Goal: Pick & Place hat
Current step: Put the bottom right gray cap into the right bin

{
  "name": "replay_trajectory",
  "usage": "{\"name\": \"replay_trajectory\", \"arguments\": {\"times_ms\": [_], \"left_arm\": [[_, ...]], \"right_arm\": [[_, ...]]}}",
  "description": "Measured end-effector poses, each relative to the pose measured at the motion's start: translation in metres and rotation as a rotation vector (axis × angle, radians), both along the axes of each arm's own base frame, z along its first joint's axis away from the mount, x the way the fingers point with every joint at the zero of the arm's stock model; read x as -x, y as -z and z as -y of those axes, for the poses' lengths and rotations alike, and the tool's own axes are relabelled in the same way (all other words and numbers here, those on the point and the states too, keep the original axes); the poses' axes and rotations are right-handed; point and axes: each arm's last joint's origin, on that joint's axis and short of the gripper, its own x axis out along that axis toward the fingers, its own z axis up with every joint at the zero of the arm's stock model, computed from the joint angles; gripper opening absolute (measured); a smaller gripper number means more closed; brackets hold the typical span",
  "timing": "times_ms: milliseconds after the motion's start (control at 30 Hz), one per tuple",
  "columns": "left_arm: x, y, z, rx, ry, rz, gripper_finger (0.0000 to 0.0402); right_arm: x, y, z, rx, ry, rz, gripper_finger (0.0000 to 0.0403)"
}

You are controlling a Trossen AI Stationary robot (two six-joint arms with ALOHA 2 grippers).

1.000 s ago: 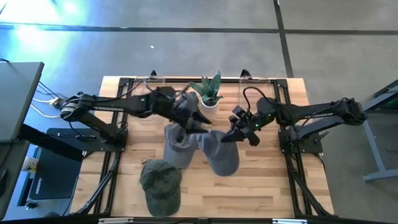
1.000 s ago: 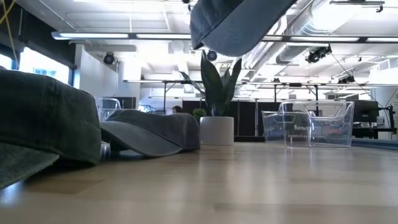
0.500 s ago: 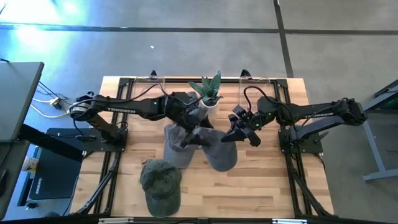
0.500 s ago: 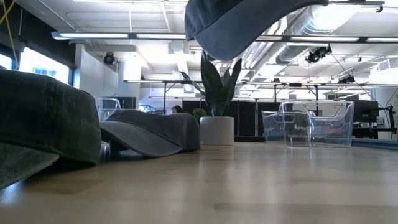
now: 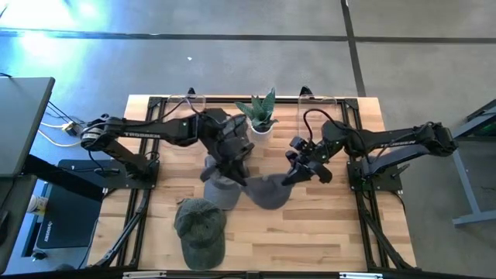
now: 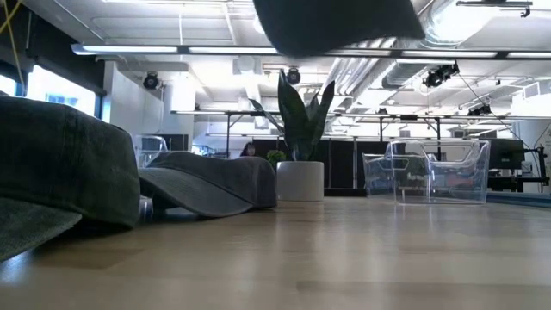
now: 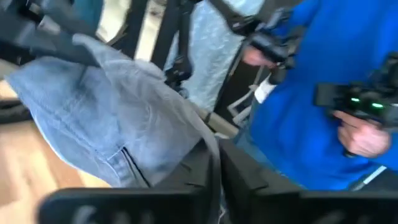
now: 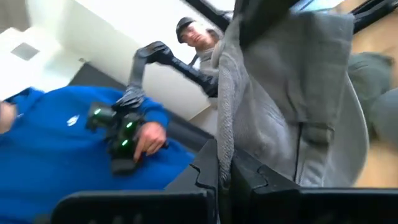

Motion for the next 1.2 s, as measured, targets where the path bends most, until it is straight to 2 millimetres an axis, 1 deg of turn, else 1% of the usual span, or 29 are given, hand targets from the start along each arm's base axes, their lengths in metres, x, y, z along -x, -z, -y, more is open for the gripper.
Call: {"name": "replay_trajectory", "arguments": {"times_ms": [33, 167, 267, 333, 433, 533, 633, 767, 867, 967, 1067, 1100, 1200], "left_arm": [[0.001, -0.002, 0.0, 0.0, 0.003, 0.018, 0.0012], [0.002, -0.004, 0.0, -0.002, -0.007, 0.028, 0.002], [0.005, -0.011, -0.003, -0.007, -0.031, 0.072, 0.0006], [0.006, -0.012, -0.005, 0.006, -0.037, 0.058, 0.0004], [0.007, -0.016, -0.01, 0.025, -0.059, 0.071, 0.0005], [0.009, -0.02, -0.012, 0.035, -0.067, 0.083, 0.0002], [0.009, -0.022, -0.017, 0.052, -0.087, 0.09, 0.0002], [0.009, -0.025, -0.022, 0.053, -0.152, 0.103, 0.0001], [0.009, -0.024, -0.024, 0.067, -0.174, 0.087, 0.0001], [0.008, -0.025, -0.027, 0.067, -0.202, 0.096, 0.0001], [0.009, -0.027, -0.032, 0.079, -0.217, 0.101, 0.0001], [0.009, -0.027, -0.033, 0.082, -0.217, 0.103, 0.0001], [0.014, -0.031, -0.036, 0.086, -0.207, 0.104, 0.0001]], "right_arm": [[0.0, -0.001, -0.001, -0.002, -0.015, 0.007, 0.0013], [0.001, -0.005, -0.006, -0.005, -0.047, 0.053, 0.0016], [0.001, -0.01, -0.008, -0.009, -0.059, 0.114, 0.0015], [0.001, -0.014, -0.01, -0.011, -0.051, 0.15, 0.0017], [0.002, -0.018, -0.009, -0.013, -0.038, 0.192, 0.0032], [0.001, -0.019, -0.006, -0.012, -0.021, 0.203, 0.0069], [0.0, -0.019, -0.001, 0.004, 0.021, 0.218, 0.0119], [-0.006, -0.015, 0.004, 0.112, 0.097, 0.278, 0.0187], [-0.014, -0.007, 0.005, 0.202, 0.133, 0.304, 0.0216], [-0.023, 0.002, 0.004, 0.262, 0.135, 0.307, 0.0223], [-0.025, 0.006, 0.002, 0.245, 0.053, 0.294, 0.0219], [-0.024, 0.005, 0.002, 0.228, 0.019, 0.291, 0.0215], [-0.023, -0.007, -0.001, 0.159, -0.083, 0.291, 0.0194]]}}
